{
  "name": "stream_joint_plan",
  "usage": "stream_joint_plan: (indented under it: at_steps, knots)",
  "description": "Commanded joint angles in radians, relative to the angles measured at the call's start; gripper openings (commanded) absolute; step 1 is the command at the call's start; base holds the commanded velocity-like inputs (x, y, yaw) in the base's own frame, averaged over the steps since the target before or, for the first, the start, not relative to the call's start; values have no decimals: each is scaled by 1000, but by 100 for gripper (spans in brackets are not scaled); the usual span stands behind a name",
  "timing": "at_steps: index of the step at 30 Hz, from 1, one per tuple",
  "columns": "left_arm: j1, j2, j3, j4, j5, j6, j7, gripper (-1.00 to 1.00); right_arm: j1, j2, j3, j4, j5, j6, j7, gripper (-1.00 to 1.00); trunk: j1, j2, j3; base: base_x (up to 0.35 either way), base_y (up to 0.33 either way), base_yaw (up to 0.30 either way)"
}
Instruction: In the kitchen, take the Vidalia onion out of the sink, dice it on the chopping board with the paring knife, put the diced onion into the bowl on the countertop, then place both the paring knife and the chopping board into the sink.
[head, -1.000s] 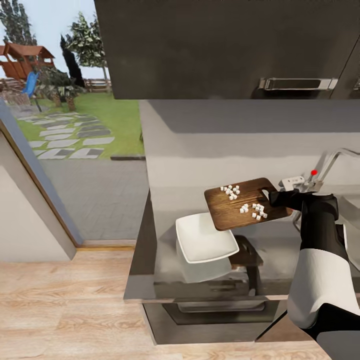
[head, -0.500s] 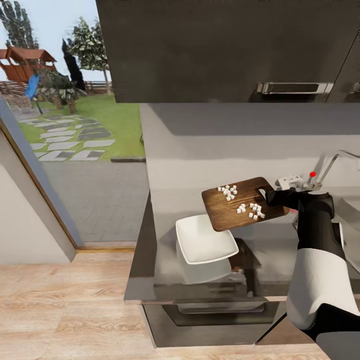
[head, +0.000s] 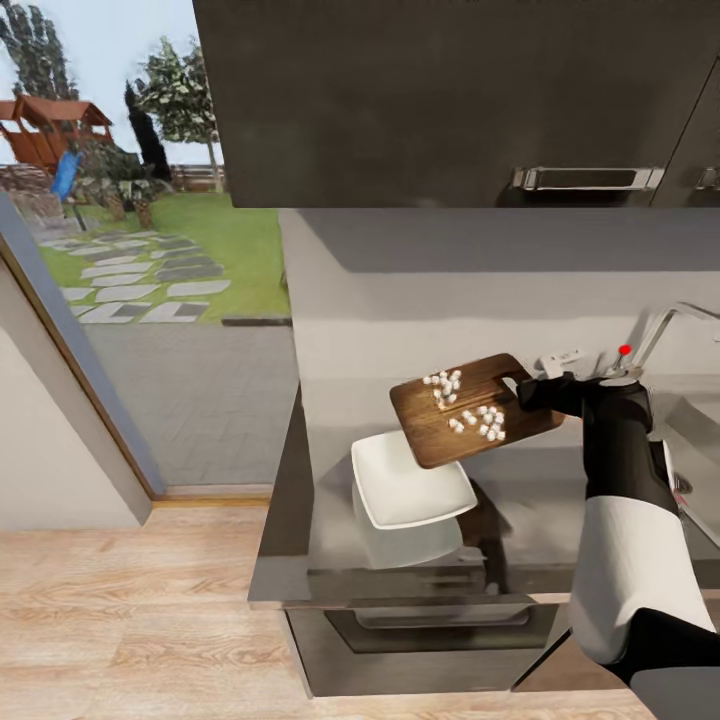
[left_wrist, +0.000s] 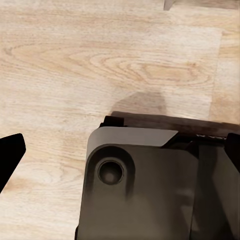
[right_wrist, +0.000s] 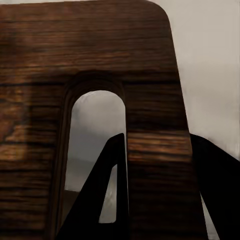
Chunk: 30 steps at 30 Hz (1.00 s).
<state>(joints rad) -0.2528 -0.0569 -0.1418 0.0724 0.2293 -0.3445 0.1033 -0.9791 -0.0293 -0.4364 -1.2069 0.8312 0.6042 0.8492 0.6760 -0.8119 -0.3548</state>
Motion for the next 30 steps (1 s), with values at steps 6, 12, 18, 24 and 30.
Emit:
stream_joint_plan:
  at_steps: [6,12,18,24,30]
  knots:
    - [-2,0,-9,4,7,-7,2,100,-1,34,-22,5,-21,-1,8,-100,0,-1,-1,0,0,0]
    - [-2,0,-9,4,7,-7,2,100,-1,57,-22,5,-72,-1,5,-100,0,-1,-1,0,0,0]
    - [-2,0,-9,4,7,-7,2,100,-1,58,-20,4,-78,-3,3,-100,0,-1,-1,0,0,0]
    - [-2,0,-9,4,7,-7,2,100,-1,58,-18,5,-75,-4,-1,-100,0,-1,-1,0,0,0]
    - [-2,0,-9,4,7,-7,2,100,-1,58,-16,6,-69,-5,-2,-100,0,-1,-1,0,0,0]
